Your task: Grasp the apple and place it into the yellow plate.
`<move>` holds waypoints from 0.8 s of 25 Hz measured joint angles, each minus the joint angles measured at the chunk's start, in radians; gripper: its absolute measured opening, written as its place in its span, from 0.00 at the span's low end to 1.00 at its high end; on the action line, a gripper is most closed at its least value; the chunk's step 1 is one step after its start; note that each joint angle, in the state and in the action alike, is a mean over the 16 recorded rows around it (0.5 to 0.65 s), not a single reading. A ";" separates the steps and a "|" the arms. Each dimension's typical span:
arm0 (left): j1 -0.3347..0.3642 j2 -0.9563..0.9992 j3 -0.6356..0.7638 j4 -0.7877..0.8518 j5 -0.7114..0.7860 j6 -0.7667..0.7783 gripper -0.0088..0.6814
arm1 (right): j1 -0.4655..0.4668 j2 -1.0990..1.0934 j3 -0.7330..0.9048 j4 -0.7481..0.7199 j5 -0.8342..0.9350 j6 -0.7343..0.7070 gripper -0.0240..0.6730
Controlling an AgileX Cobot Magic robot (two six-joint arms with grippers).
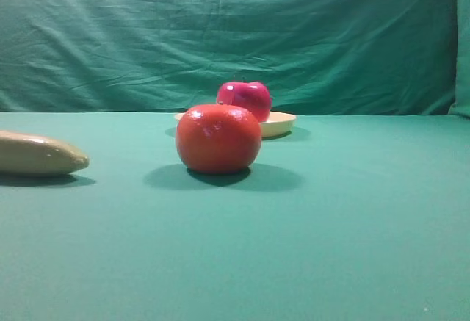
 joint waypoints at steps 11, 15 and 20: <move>0.000 0.000 0.000 0.000 0.000 0.000 0.24 | 0.000 -0.448 0.322 0.024 -0.027 0.000 0.03; 0.000 0.000 0.000 0.000 0.000 0.000 0.24 | 0.000 -0.542 0.358 0.023 0.006 0.003 0.03; 0.000 0.000 0.000 0.000 0.000 0.000 0.24 | 0.000 -0.605 0.394 -0.007 0.032 0.025 0.03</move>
